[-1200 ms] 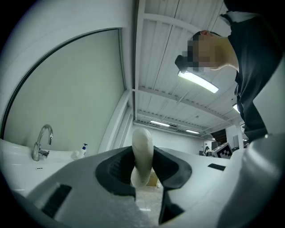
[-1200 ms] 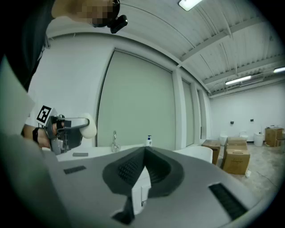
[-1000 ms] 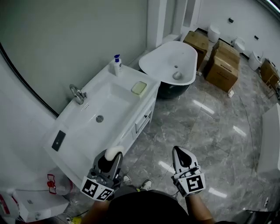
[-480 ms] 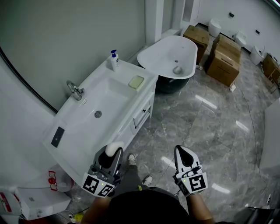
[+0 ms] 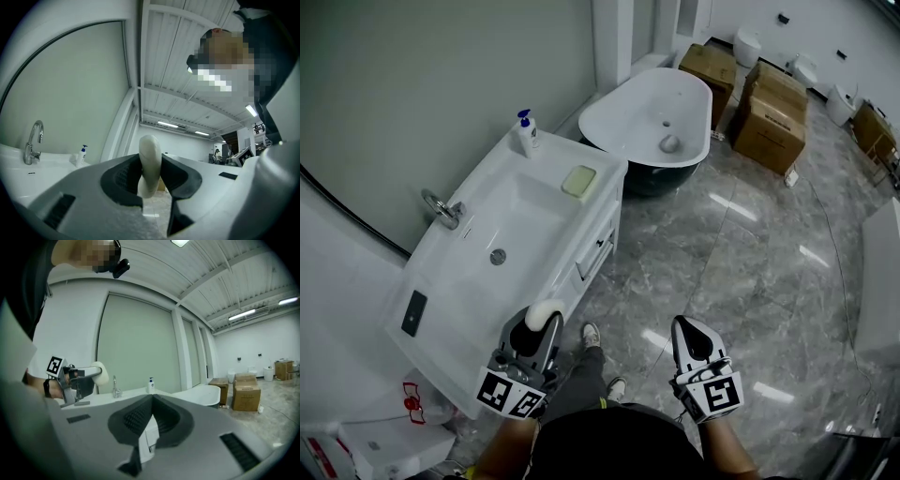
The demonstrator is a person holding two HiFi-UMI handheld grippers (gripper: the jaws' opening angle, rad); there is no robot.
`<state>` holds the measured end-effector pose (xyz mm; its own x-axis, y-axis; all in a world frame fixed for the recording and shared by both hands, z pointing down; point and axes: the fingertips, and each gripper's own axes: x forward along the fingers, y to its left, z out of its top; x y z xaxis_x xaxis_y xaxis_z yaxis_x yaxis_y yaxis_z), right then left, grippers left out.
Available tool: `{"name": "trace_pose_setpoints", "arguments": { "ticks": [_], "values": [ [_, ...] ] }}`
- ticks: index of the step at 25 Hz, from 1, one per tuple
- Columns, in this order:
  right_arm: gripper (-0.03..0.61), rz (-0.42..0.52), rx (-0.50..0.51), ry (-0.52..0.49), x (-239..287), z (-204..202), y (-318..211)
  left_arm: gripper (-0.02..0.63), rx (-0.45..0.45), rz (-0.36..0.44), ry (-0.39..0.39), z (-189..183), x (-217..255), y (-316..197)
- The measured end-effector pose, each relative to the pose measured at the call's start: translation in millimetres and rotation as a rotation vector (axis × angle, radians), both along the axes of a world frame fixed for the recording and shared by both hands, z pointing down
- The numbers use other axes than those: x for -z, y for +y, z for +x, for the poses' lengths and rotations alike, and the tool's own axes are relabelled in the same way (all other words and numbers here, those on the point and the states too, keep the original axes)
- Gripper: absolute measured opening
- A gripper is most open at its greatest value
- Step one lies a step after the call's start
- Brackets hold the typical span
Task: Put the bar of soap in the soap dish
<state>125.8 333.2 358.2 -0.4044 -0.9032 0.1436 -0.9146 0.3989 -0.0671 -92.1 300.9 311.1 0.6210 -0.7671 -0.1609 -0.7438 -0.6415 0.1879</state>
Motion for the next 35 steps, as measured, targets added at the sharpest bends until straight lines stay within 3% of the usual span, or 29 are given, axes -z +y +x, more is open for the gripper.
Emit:
{"name": "trace_pose_setpoints", "arguments": {
  "ticks": [10, 16, 21, 26, 35],
  "values": [
    [0.014, -0.044, 0.063, 0.071, 0, -41, -108, 0.121, 0.028, -0.048, 0.053, -29, -17, -107],
    [0.014, -0.072, 0.075, 0.095, 6, -73, -175, 0.120, -0.016, -0.135, 0.066, -40, -30, -167],
    [0.013, -0.092, 0.067, 0.107, 7, -85, -213, 0.120, -0.038, -0.151, 0.099, -45, -33, -210],
    [0.013, -0.117, 0.047, 0.099, -5, -76, -240, 0.120, -0.051, -0.172, 0.103, -42, -38, -235],
    [0.013, -0.070, 0.084, 0.057, 6, -47, -307, 0.120, -0.009, -0.154, 0.069, -21, -28, -275]
  ]
}}
